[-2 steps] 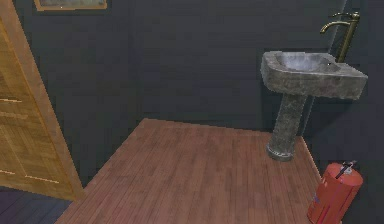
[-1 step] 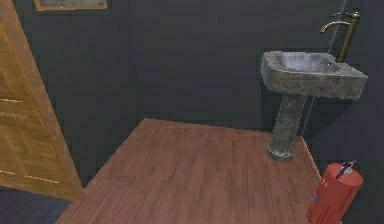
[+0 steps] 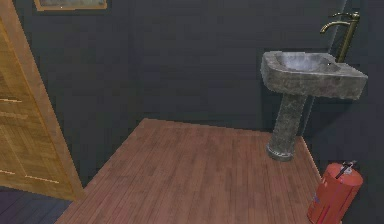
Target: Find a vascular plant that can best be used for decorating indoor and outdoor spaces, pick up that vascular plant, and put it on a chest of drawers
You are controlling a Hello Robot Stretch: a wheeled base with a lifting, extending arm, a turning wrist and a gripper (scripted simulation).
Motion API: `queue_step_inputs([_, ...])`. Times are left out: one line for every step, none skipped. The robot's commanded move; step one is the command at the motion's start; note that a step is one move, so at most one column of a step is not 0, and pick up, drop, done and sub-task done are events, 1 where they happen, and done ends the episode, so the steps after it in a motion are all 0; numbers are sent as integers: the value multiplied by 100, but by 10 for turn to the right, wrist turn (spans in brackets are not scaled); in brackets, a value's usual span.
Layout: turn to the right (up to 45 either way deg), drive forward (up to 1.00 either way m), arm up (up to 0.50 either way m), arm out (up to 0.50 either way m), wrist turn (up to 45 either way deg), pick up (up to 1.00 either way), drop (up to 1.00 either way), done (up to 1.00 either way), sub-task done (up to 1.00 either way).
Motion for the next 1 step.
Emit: queue_step_inputs([0,0,0,0,450,0,0,0,0])
